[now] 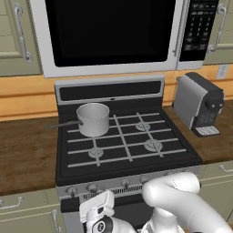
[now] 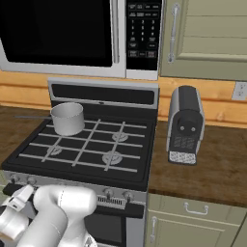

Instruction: Turn off the rear left burner of the stove.

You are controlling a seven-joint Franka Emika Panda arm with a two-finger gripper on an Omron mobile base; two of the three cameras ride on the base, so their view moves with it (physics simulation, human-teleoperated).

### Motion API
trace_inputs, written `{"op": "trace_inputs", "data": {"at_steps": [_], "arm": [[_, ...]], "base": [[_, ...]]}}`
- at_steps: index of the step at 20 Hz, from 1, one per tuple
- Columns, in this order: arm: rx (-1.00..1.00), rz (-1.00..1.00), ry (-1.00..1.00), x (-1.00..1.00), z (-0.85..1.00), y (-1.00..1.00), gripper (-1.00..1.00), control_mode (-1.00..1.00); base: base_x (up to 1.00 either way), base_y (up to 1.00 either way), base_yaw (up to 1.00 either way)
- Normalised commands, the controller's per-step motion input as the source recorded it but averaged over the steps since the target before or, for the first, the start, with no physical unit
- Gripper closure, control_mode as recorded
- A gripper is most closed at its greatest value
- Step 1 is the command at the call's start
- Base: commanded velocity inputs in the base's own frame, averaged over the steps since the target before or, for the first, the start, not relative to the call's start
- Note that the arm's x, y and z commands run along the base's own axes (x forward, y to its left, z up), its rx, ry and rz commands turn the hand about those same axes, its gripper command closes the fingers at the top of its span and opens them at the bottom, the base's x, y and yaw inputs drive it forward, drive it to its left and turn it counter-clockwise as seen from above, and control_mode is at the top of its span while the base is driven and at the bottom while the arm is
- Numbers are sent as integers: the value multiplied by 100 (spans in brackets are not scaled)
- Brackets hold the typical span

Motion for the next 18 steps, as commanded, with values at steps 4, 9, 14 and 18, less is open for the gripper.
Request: {"op": "trace_inputs", "data": {"at_steps": [4, 9, 14, 18], "arm": [[-5, 0, 0, 0, -37, -1, -100, -100], [-7, 0, 0, 5, -34, 22, -100, -100], [-8, 1, 1, -2, -42, 18, -100, -100], [-1, 0, 5, 0, -20, 4, -100, -100]], "base": [[0, 0, 0], [0, 0, 0], [0, 0, 0], [0, 0, 0]]}}
